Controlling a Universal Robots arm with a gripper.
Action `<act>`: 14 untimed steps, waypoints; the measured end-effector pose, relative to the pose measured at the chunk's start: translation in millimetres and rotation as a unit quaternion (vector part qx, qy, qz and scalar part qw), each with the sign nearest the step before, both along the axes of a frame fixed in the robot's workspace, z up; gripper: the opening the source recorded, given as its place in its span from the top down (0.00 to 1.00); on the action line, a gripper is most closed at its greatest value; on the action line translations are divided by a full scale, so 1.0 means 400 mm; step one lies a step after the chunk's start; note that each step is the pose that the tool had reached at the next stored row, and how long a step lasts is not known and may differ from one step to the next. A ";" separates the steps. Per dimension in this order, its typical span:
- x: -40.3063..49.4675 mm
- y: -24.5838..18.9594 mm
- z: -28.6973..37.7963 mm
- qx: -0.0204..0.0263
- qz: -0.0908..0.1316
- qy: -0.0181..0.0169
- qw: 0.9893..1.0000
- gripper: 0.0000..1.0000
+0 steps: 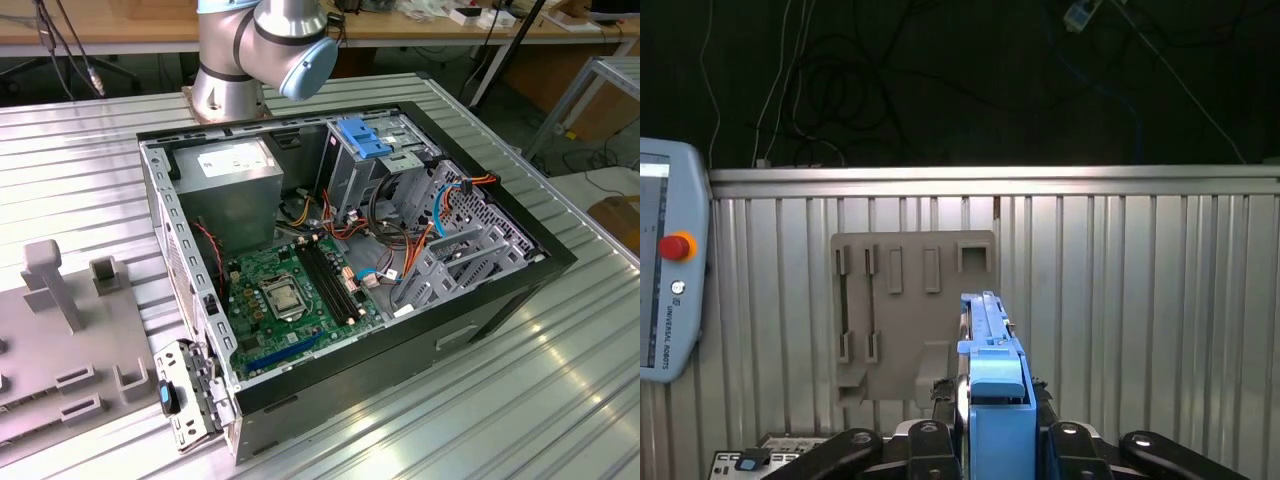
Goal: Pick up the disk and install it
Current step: 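Pick up the disk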
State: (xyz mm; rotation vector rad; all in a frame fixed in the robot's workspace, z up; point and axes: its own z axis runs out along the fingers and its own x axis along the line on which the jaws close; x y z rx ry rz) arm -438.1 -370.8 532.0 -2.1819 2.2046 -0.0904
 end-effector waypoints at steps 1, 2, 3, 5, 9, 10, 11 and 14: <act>0.000 0.000 0.008 0.000 0.000 -0.001 1.000 0.63; 0.000 0.000 0.016 0.000 0.000 -0.001 1.000 0.63; 0.000 0.000 0.023 0.000 0.000 -0.002 1.000 0.63; 0.000 0.000 0.034 0.000 0.000 -0.003 1.000 0.63; 0.003 0.000 0.035 0.000 0.000 -0.004 1.000 0.63; 0.011 0.000 0.035 0.000 0.000 -0.004 1.000 0.63; 0.026 0.000 0.035 0.000 0.000 -0.004 1.000 0.63; 0.070 0.000 0.033 0.000 0.000 -0.003 1.000 0.63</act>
